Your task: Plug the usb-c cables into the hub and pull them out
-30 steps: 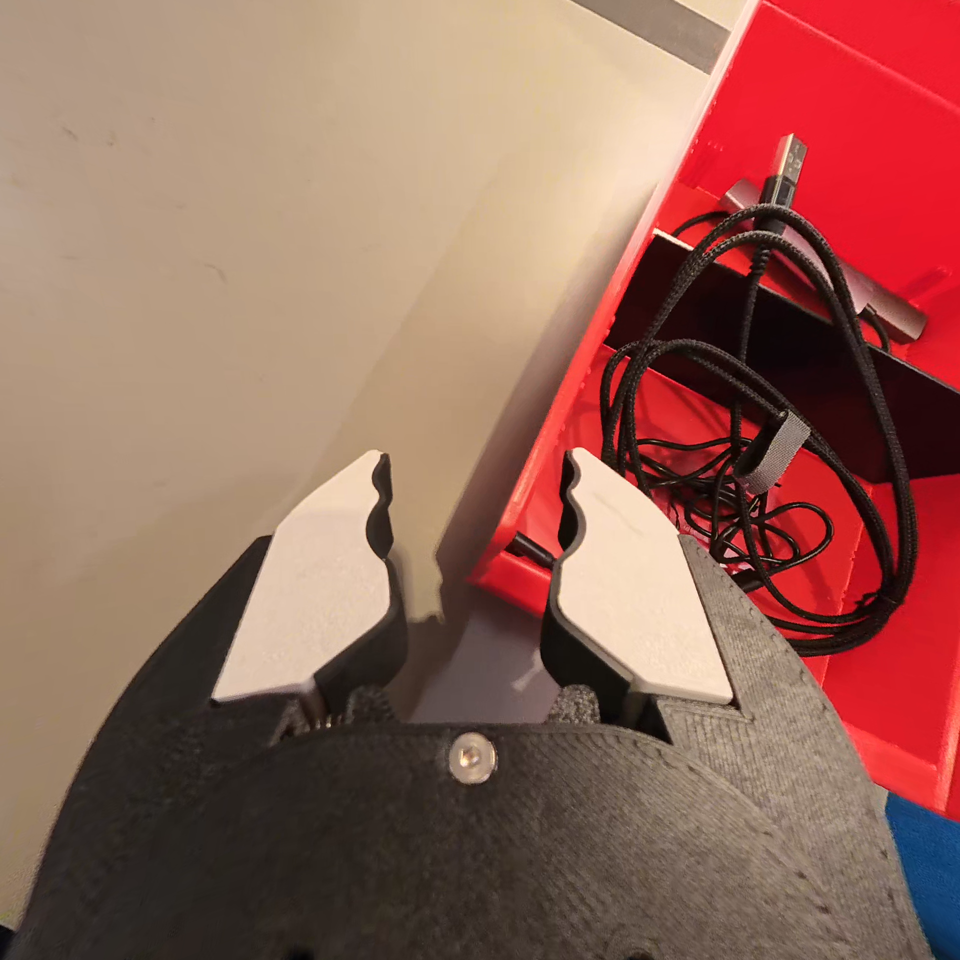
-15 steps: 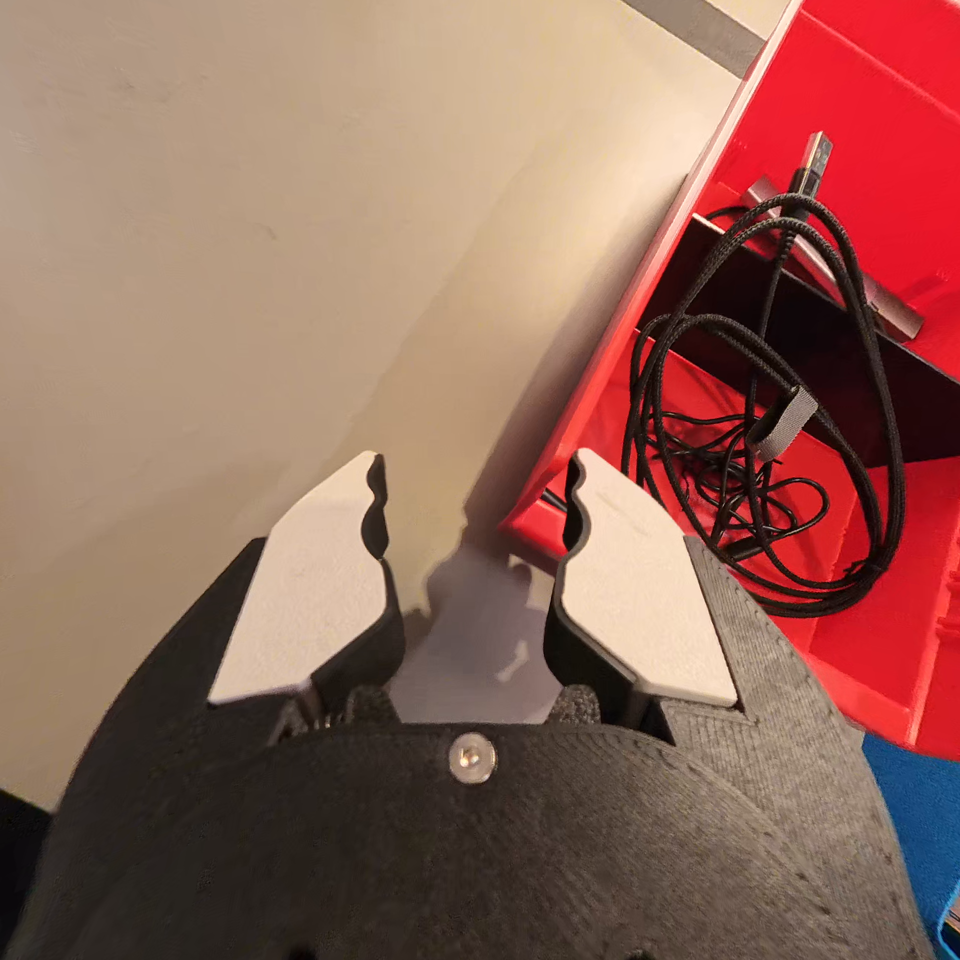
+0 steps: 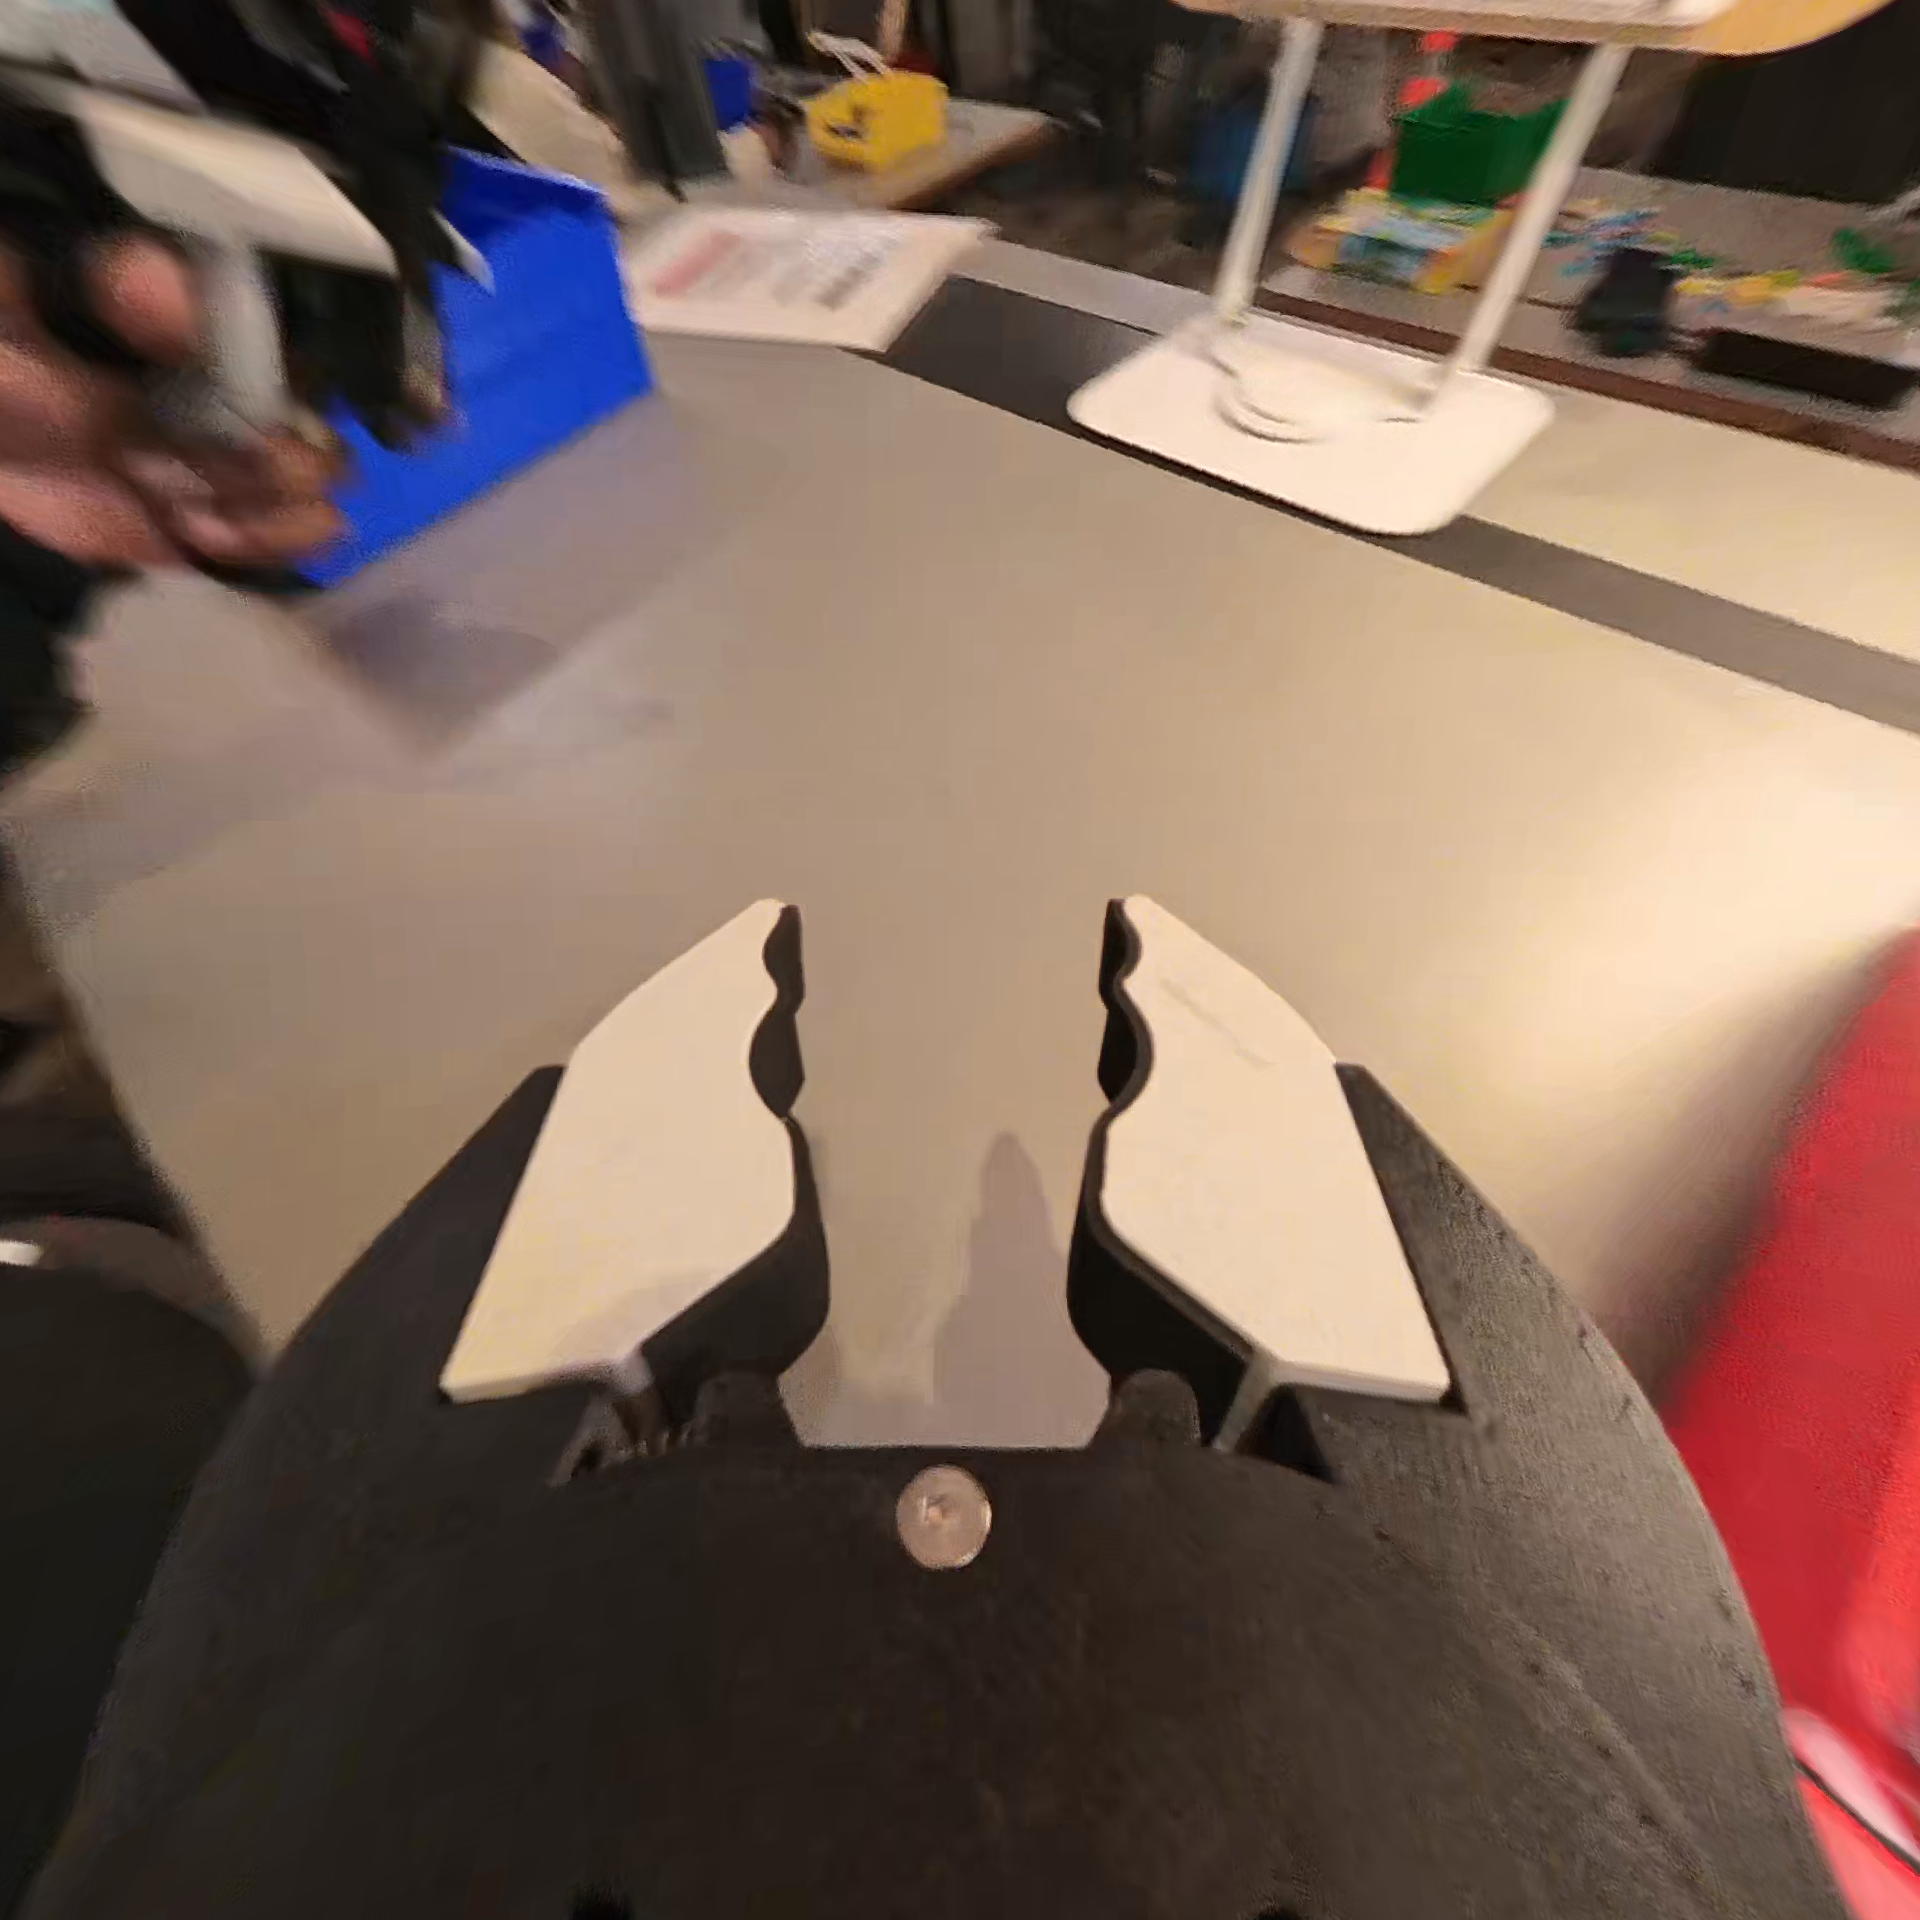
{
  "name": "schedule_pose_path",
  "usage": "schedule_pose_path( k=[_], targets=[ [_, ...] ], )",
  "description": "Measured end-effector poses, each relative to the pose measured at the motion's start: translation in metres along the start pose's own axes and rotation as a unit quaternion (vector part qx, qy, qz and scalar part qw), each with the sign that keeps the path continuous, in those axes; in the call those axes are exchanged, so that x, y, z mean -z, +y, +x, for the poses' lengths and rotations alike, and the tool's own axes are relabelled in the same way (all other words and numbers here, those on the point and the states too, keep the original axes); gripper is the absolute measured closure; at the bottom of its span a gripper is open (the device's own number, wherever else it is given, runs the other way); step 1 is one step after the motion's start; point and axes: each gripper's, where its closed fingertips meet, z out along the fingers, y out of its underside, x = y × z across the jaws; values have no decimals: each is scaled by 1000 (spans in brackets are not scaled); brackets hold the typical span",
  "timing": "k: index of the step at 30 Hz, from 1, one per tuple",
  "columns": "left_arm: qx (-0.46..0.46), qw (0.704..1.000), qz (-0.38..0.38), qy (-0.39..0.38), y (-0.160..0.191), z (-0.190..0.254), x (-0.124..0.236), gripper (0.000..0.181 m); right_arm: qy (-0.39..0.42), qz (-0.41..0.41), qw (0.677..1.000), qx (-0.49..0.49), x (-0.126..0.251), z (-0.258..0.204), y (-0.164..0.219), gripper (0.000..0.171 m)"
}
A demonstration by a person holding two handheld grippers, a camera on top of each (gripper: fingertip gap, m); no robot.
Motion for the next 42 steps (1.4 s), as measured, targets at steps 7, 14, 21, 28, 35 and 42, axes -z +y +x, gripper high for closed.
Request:
schedule_pose_path(
  k=[7, 14, 21, 28, 35, 42],
  targets=[
    [33, 984, -63, 164, 79, 90, -109, 158, -185, 83, 968, -147, -22, -73, -12, 113],
    [36, 982, -98, 160, 110, 105, -129, 148, -146, 74, 973, -161, -6, -48, 11, 146],
    [86, 991, -53, 93, 108, 69, -89, 142, 178, 72, 980, -53, 109, 126, -15, 147],
    [137, 988, -45, 47, 137, 49, -58, 143, 306, -174, 935, 41, 120, 219, 49, 142],
    [99, 992, -33, -73, 128, 18, -2, 138, 225, -94, 970, -2, 94, 192, 39, 123],
    [-74, 848, -10, -524, 76, -61, 195, 115, 112, -40, 989, -89, 77, 124, 60, 112]
  ],
)
